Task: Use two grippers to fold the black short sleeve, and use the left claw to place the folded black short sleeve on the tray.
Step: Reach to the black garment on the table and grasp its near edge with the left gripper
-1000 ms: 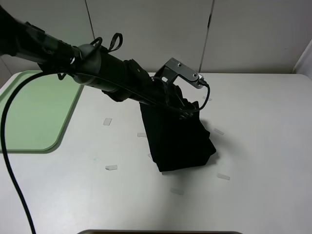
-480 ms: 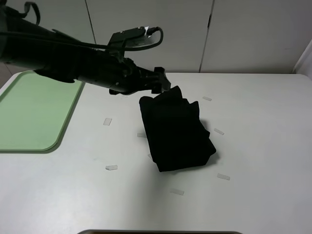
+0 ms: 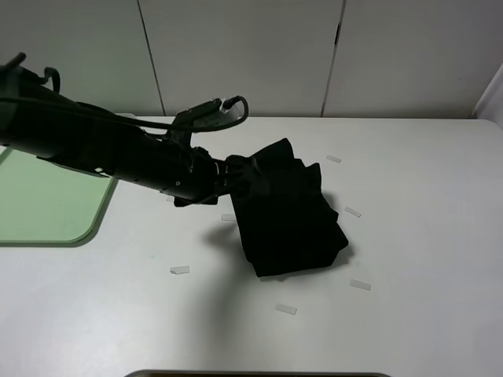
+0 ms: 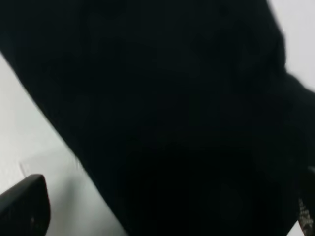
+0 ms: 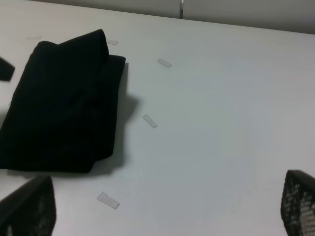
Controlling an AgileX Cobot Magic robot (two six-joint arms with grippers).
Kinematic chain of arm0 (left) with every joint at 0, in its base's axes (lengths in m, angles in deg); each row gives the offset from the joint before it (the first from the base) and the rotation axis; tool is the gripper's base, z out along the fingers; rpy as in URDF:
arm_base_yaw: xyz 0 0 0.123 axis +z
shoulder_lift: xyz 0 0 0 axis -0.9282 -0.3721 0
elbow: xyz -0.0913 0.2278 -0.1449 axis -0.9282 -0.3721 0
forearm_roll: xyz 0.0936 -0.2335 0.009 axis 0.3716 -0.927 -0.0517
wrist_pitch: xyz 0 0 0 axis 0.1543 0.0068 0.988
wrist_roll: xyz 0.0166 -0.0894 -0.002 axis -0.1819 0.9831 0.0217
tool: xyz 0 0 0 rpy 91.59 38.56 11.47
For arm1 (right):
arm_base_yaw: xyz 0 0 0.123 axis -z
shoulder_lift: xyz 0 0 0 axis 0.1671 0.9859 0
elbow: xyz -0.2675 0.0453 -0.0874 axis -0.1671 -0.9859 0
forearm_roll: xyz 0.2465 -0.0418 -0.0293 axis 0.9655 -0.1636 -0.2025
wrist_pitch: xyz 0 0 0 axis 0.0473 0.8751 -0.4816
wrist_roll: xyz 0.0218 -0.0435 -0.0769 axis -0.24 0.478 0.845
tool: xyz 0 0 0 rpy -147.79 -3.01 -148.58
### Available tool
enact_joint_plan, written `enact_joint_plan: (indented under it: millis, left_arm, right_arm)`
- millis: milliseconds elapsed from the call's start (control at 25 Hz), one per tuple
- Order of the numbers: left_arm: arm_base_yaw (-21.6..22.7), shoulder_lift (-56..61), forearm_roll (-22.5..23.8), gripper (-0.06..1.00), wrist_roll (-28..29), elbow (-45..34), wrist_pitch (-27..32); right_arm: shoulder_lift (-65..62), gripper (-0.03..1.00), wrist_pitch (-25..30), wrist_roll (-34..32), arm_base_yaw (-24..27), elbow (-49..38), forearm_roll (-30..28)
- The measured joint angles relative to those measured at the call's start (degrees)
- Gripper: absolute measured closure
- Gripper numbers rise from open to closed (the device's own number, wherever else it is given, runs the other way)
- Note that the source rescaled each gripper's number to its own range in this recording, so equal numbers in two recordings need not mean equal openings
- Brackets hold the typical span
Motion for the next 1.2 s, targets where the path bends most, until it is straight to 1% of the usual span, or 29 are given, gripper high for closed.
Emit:
enact_joint_plan:
  millis: [160, 320, 440, 640, 800, 880, 920, 960, 1040, 1080, 1120, 1160, 1200]
  left_arm:
    - [0.0, -4.2, -0.1, -0.05, 0.5, -0.2, 3.6]
    - [0.0, -8.3, -0.1, -0.05, 2.4, 0.1, 5.1]
    - [0.0, -9.9, -0.1, -0.05, 2.9, 1.9, 6.5]
    - [0.0, -12.1, -0.1, -0.04, 2.5, 5.4, 7.8]
    - [-0.3, -13.9, -0.1, -0.03, 0.9, 7.6, 9.2]
    - [-0.7, -14.8, -0.1, 0.00, 0.5, 8.7, 9.3]
    - [-0.9, -15.3, -0.1, 0.03, 0.5, 9.3, 9.4]
    - [-1.2, -16.4, -0.1, 0.21, 0.2, 10.2, 9.3]
    - [-1.3, -17.5, -0.1, 0.52, 0.2, 10.5, 9.0]
    - [-1.3, -17.9, -0.1, 0.70, 0.2, 10.6, 8.8]
    - [-1.3, -18.0, -0.1, 0.81, 0.2, 10.7, 8.7]
    - [-1.3, -18.0, -0.1, 0.88, 0.1, 10.7, 8.4]
    - [-1.3, -18.0, -0.1, 0.88, 0.1, 10.7, 8.2]
  right_arm:
    - [0.0, -0.03, 0.0, 0.0, 0.0, 0.0, 0.0]
    - [0.0, -0.03, 0.0, 0.0, 0.0, 0.0, 0.0]
    - [0.0, -0.03, 0.0, 0.0, 0.0, 0.0, 0.0]
    - [0.0, -0.03, 0.0, 0.0, 0.0, 0.0, 0.0]
    - [0.0, -0.03, 0.0, 0.0, 0.0, 0.0, 0.0]
    - [0.0, -0.03, 0.0, 0.0, 0.0, 0.0, 0.0]
    - [0.0, -0.03, 0.0, 0.0, 0.0, 0.0, 0.0]
    - [0.0, -0.03, 0.0, 0.0, 0.0, 0.0, 0.0]
    - [0.0, -0.03, 0.0, 0.0, 0.0, 0.0, 0.0]
    - [0.0, -0.03, 0.0, 0.0, 0.0, 0.0, 0.0]
    - [0.0, -0.03, 0.0, 0.0, 0.0, 0.0, 0.0]
    - [0.0, -0.03, 0.0, 0.0, 0.0, 0.0, 0.0]
    - [0.0, -0.03, 0.0, 0.0, 0.0, 0.0, 0.0]
